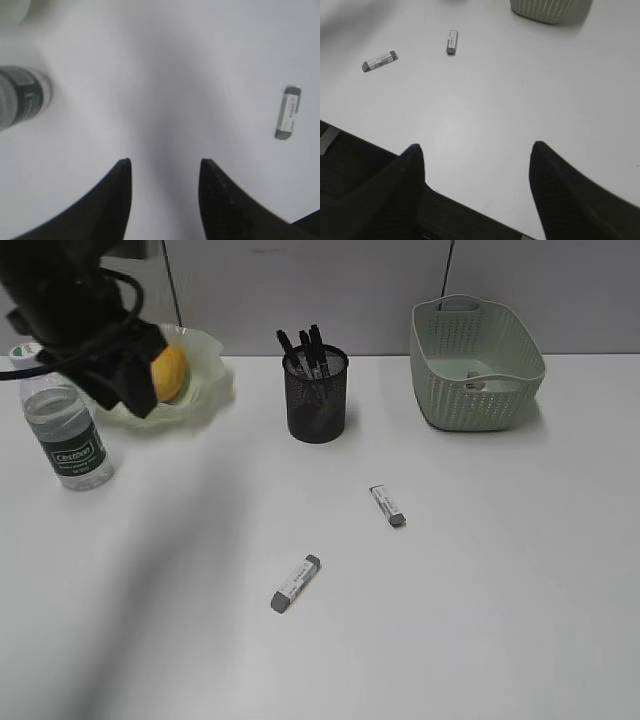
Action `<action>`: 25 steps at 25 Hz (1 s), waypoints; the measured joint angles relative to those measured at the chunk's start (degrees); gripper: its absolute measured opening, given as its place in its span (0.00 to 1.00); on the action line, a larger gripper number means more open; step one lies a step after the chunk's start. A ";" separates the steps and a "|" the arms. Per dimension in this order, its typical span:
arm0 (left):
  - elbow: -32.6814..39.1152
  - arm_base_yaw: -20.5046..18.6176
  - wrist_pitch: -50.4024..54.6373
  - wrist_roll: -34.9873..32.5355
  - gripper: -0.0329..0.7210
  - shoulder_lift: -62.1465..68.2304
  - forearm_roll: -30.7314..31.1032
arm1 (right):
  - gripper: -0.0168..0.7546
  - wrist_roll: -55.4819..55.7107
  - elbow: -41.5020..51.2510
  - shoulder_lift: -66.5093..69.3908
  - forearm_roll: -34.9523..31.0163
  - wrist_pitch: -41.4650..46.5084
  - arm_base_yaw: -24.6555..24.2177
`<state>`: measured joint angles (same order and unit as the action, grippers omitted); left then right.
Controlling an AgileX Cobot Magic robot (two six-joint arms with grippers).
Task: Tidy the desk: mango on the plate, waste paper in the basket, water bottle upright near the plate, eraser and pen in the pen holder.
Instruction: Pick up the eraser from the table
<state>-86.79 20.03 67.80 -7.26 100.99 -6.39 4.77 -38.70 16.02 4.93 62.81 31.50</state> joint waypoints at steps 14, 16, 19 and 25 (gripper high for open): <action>41.99 -12.11 -24.79 0.17 0.50 -46.67 -0.45 | 0.70 0.33 0.00 0.00 -0.58 0.60 0.00; 45.89 -12.11 -26.28 0.17 0.50 -53.72 -0.51 | 0.70 0.33 0.00 0.00 -0.63 0.60 0.00; 51.18 -12.17 -27.15 0.17 0.50 -64.76 -0.57 | 0.70 0.39 0.00 0.00 -0.69 0.42 0.00; 58.21 -12.17 -27.07 0.17 0.50 -79.72 -2.66 | 0.70 0.39 0.00 0.16 -0.69 -4.94 0.00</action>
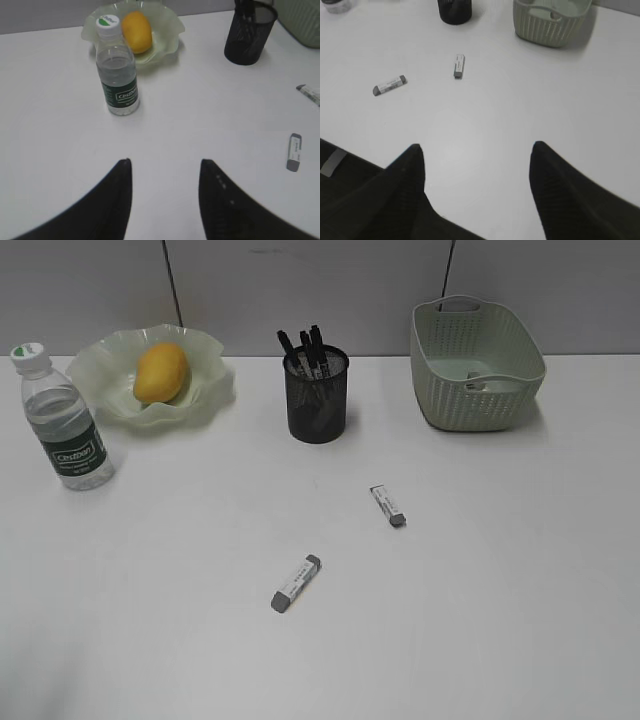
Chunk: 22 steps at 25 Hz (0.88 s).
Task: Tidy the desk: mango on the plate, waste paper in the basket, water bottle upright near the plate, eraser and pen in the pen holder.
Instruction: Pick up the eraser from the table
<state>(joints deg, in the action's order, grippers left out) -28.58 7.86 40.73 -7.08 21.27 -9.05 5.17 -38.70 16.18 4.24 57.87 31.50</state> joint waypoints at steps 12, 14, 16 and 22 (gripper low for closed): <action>1.51 0.00 -0.80 0.00 0.50 -4.67 -0.79 | 0.65 0.08 0.04 25.69 0.89 -11.02 0.00; 1.56 0.00 -0.98 0.00 0.50 -4.67 -0.79 | 0.65 0.08 -0.44 34.47 0.67 -13.03 0.00; 1.63 0.00 -1.09 0.00 0.50 -4.67 -0.79 | 0.65 0.08 -1.79 43.05 0.51 -13.99 0.00; 1.70 0.00 -1.45 0.00 0.50 -4.67 -0.85 | 0.65 -0.01 -10.85 66.61 0.38 -14.91 0.00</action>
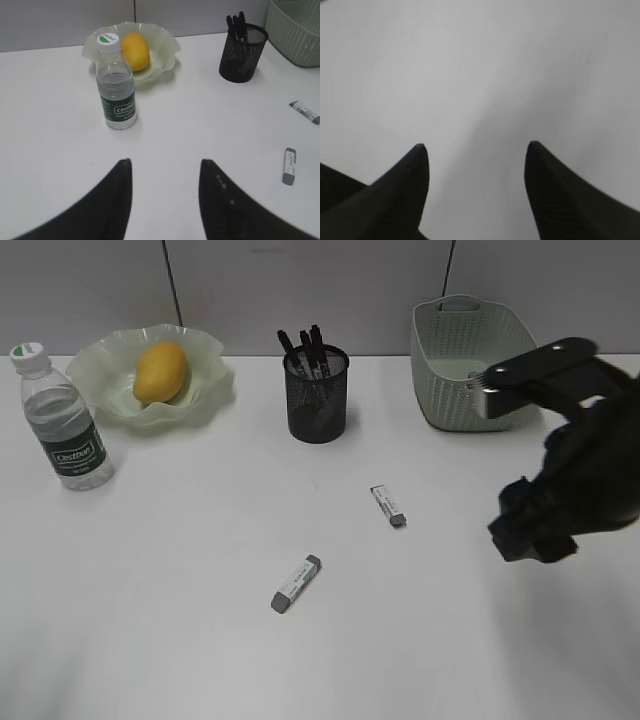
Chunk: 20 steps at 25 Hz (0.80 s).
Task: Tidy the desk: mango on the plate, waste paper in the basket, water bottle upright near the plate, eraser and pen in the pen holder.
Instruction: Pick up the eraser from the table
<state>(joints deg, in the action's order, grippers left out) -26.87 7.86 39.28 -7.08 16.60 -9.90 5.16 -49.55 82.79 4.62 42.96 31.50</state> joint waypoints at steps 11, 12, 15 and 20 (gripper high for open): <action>0.05 0.00 0.00 0.00 0.50 0.00 -0.35 | 0.64 -1.11 -25.38 28.07 -1.01 0.54 -0.46; 0.05 0.00 0.00 0.00 0.49 0.00 -0.39 | 0.64 -1.11 -27.27 29.76 -1.78 0.98 -0.77; 0.05 0.00 0.00 0.00 0.49 0.00 -0.39 | 0.64 -1.11 -32.99 34.93 -4.98 2.46 -2.43; 0.05 0.00 0.00 0.00 0.49 0.00 -0.53 | 0.64 -2.21 -37.19 40.72 -7.93 3.35 -4.39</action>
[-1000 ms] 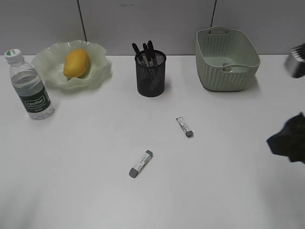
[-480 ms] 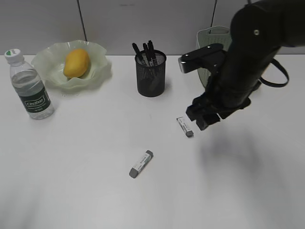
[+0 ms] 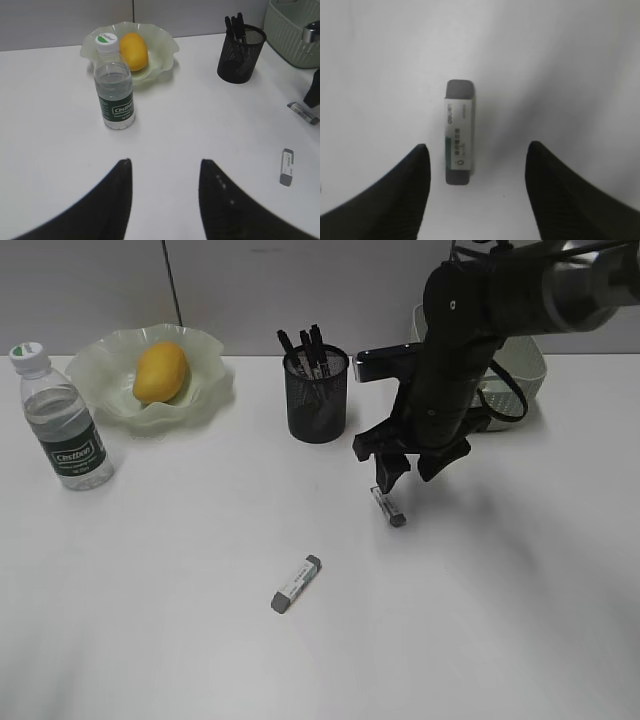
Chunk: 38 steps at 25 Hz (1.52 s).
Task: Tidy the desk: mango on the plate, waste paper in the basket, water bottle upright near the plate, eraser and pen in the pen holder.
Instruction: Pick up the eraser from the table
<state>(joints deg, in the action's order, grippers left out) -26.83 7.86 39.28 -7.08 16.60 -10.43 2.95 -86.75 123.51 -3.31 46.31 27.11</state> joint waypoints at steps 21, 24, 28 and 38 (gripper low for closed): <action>0.30 0.00 -0.04 0.00 0.49 0.00 -0.02 | 0.45 -0.27 -0.96 5.14 -1.14 -1.18 0.06; 0.35 0.00 -0.06 0.00 0.49 0.00 -0.02 | 0.32 -0.27 -0.96 5.14 -1.14 -1.23 0.06; 0.35 0.00 -0.06 0.00 0.49 0.00 -0.07 | 0.25 -0.27 -0.96 5.14 -1.14 -1.25 0.06; 0.35 0.00 -0.06 0.00 0.48 0.00 -0.17 | 0.25 -0.32 -8.69 2.45 -0.45 -0.85 0.17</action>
<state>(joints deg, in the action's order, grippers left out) -26.47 7.86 39.22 -7.08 16.60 -10.61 2.63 -95.44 125.97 -3.76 45.46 27.28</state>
